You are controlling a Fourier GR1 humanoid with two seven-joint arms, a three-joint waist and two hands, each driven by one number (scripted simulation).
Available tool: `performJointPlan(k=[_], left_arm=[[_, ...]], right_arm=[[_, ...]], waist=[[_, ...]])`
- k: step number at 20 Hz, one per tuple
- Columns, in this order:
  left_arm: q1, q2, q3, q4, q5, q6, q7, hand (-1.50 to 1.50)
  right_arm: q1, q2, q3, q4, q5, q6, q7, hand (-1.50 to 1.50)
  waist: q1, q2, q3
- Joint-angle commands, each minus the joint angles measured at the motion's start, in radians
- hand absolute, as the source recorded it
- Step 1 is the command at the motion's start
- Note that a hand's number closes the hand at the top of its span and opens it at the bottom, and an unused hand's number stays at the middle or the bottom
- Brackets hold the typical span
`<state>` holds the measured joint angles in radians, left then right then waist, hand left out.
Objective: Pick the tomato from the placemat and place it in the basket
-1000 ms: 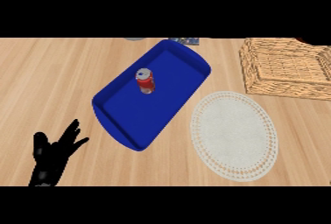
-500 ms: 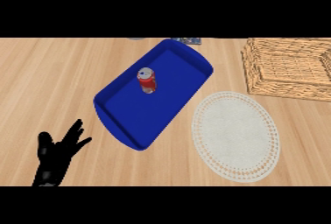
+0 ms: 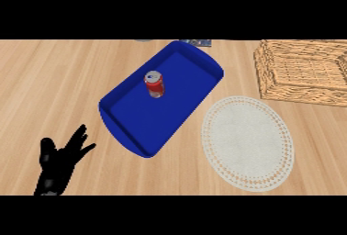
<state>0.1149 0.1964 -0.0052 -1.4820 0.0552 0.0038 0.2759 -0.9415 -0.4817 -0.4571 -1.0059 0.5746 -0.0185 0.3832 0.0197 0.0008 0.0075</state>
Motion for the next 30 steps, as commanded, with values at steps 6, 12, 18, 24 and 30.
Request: performJointPlan(k=[6, 12, 18, 24, 30], left_arm=[[0.011, -0.031, -0.017, 0.107, -0.028, -0.009, -0.042, 0.0], [-0.003, -0.011, -0.003, 0.055, -0.021, -0.009, 0.017, 0.0], [-0.007, 0.036, 0.043, 0.09, 0.014, -0.071, -0.017, 0.0], [-0.013, -0.036, 0.003, 0.076, -0.04, 0.005, -0.008, 0.0], [0.047, -0.019, 0.004, 0.009, -0.022, -0.023, 0.027, 0.0]], right_arm=[[-0.027, -0.067, -0.091, 0.292, -0.09, -0.06, -0.215, 1.5], [0.029, -0.127, -0.055, 0.4, 0.039, -0.234, -0.223, 1.5], [0.018, -0.182, 0.023, 0.505, 0.091, -0.151, -0.337, -1.5], [0.016, -0.237, -0.036, 0.592, 0.037, -0.189, -0.503, -1.5], [0.002, -0.308, -0.122, 0.588, -0.054, -0.177, -0.489, -1.5]], waist=[[0.001, 0.008, -0.007], [0.012, 0.016, -0.007], [0.01, 0.011, -0.007], [0.007, 0.01, -0.006], [0.0, 0.005, -0.006]])
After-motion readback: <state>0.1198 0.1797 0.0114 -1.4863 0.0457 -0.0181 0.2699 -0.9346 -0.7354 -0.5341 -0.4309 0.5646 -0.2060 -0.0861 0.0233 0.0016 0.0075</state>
